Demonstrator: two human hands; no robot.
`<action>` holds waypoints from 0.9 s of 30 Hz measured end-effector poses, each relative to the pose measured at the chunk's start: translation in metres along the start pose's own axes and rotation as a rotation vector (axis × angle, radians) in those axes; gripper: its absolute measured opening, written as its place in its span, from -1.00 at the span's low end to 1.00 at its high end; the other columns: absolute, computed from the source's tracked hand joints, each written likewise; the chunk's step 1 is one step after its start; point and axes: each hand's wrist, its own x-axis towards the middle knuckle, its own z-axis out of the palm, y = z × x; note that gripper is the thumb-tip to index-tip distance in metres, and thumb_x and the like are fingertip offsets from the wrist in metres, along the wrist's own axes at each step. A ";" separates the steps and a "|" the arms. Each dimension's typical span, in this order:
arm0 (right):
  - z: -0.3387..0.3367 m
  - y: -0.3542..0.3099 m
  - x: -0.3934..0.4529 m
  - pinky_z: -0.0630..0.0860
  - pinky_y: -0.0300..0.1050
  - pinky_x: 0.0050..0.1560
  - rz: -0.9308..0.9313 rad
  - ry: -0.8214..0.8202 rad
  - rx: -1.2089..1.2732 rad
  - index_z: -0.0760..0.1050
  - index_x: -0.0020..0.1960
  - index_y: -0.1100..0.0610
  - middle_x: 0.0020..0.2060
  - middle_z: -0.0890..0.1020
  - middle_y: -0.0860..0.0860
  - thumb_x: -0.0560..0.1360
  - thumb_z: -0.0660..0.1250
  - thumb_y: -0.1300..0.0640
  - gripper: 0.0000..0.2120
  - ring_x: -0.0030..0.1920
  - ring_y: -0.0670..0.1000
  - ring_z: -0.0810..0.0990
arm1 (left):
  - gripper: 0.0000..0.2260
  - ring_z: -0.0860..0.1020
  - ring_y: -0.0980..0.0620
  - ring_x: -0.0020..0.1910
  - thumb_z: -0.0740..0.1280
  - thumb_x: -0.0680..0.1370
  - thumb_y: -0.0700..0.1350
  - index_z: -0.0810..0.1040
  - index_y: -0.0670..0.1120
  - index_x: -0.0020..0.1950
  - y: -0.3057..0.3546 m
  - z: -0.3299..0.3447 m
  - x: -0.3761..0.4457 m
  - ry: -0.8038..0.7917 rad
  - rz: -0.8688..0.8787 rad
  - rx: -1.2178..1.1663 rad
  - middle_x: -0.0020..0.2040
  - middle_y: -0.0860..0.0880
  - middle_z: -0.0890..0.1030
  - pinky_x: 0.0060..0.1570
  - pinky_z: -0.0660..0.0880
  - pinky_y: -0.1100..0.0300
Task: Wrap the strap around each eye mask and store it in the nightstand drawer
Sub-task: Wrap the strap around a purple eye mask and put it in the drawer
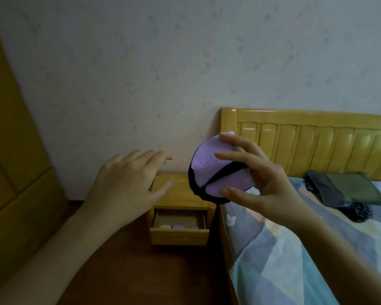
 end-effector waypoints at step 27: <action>0.204 0.638 0.072 0.28 -0.32 0.36 0.656 -0.429 0.323 0.46 0.30 0.04 0.42 0.30 -0.08 0.40 0.46 0.30 -0.49 0.45 -0.18 0.24 | -0.68 0.55 0.16 0.05 0.25 0.55 0.15 0.43 0.10 0.27 -0.110 0.650 0.090 -0.859 -0.733 -0.959 0.07 0.18 0.57 0.07 0.50 0.04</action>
